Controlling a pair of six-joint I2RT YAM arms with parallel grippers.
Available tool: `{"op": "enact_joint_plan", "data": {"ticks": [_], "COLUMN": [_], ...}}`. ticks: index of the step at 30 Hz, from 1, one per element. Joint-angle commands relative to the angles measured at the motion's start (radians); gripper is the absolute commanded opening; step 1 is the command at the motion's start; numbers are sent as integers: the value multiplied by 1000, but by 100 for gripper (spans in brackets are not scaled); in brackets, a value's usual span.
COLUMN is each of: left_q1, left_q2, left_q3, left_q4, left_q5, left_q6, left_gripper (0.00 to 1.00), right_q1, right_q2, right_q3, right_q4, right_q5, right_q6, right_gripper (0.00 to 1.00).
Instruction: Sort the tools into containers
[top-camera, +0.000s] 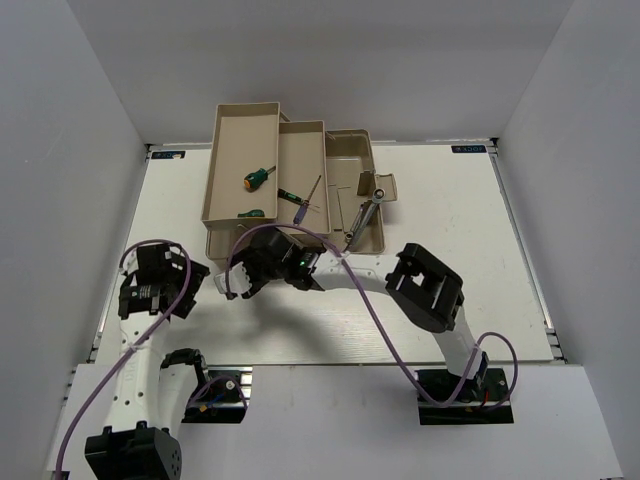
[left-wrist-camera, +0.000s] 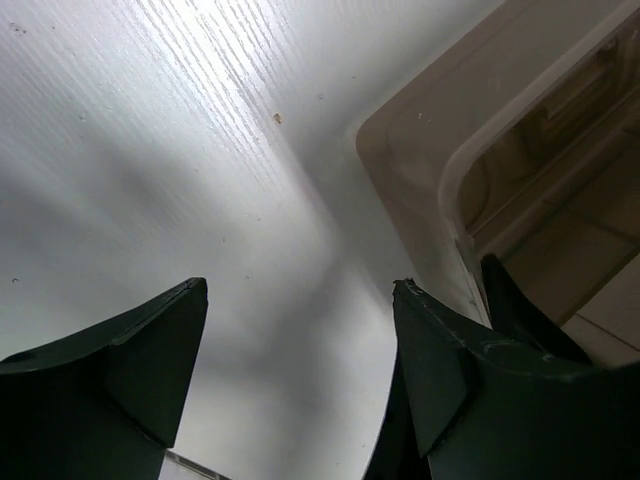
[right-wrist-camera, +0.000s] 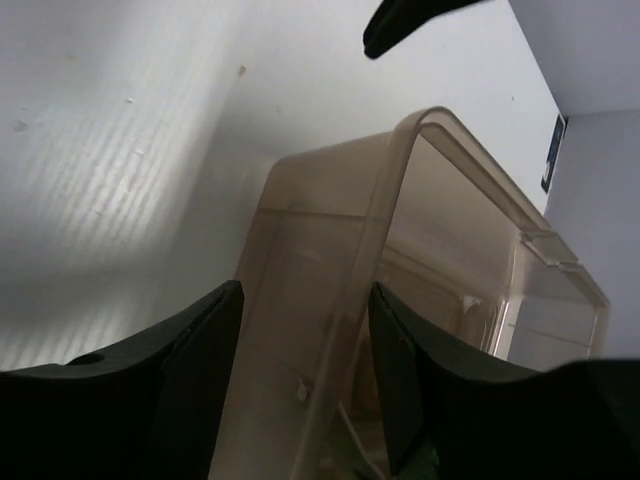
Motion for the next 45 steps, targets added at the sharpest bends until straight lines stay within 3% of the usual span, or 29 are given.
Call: {"op": "enact_joint_plan", "data": {"ticks": [1,3,4,7,16,20,25,32,38,45], "left_q1": [5,5,5,14,14,14,24,33,33,11], "left_q2": [-17,-17,-26,-37,-37,9,95,372,688,850], "left_q3": [-6,-29,-38,-82,-260,-287,-358,-354,-187,9], "left_q4": [20,20,20,31,156,248,470,846,1098,1307], "left_q5": [15,15,15,37,144,187,281,388,596,837], "left_q6": [-25,-36,-36,-57,-121,-122,-122,-155,-142,-111], "left_gripper": [85,85,85,85,82,79,76,70,69,69], "right_q1": [-4,-4,-5,-11,-77,-110,-149,-197,-203,-196], "right_q2": [46,60,63,37,-41,-99,-212,-358,-414,-385], "right_q3": [68,80,85,122,440,475,366,159,67,31], "right_q4": [-8,-28,-37,-94,-253,-296,-289,-171,-154,-157], "right_q5": [97,108,107,90,62,22,-65,-212,-346,-354], "right_q6": [-31,-28,-21,33,335,436,550,691,720,703], "right_gripper": [58,51,33,0,0,0,0,0,0,0]}}
